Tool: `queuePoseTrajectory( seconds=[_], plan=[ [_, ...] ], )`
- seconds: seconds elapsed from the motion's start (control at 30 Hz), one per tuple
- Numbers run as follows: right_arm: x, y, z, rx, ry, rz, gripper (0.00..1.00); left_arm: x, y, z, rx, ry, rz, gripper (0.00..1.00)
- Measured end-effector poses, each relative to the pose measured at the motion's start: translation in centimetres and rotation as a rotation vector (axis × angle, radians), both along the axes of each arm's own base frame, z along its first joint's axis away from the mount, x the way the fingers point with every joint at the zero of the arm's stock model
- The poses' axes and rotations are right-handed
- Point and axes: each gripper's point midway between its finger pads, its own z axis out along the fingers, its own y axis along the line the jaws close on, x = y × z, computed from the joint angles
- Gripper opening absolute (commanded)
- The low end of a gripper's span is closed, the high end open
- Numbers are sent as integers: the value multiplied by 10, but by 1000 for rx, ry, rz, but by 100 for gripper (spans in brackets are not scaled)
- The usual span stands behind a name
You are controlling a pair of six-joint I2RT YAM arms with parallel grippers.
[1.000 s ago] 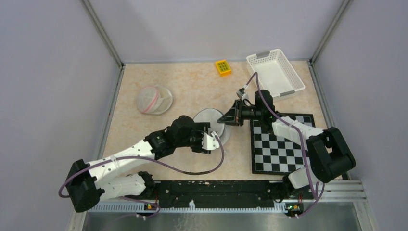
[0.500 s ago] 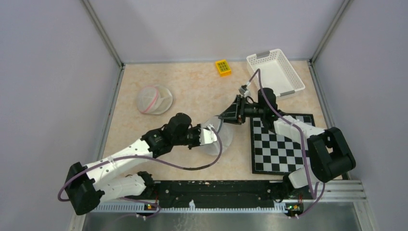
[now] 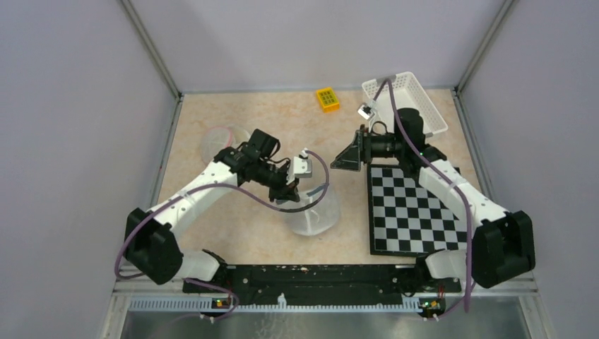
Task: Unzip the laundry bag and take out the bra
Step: Unzip the laundry bag at the center of the board.
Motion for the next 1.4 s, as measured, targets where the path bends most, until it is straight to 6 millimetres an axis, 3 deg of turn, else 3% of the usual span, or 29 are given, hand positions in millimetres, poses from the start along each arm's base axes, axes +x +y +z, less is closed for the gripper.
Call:
queuePoseTrajectory(
  seconds=[0.33,0.47,0.67,0.8,1.0,1.4],
  plan=[
    [-52,-36,45,-84,-665,110,60,-13,-5,7,-44,173,-166,0],
    [-80,-40,43,-82,-892,146,55,-20,-7,15,-77,191,-202,0],
    [-110,-24,31,-52,-1078,220,50,-24,-11,11,-93,253,-234,0],
    [-112,-10,29,-56,-1152,246,50,-26,-11,10,-96,274,-236,0],
    [-116,13,9,-85,-1170,317,50,-26,-13,13,-108,276,-237,0],
    [-104,35,-17,-142,-1195,327,49,-28,-14,15,-123,284,-245,2]
  ],
)
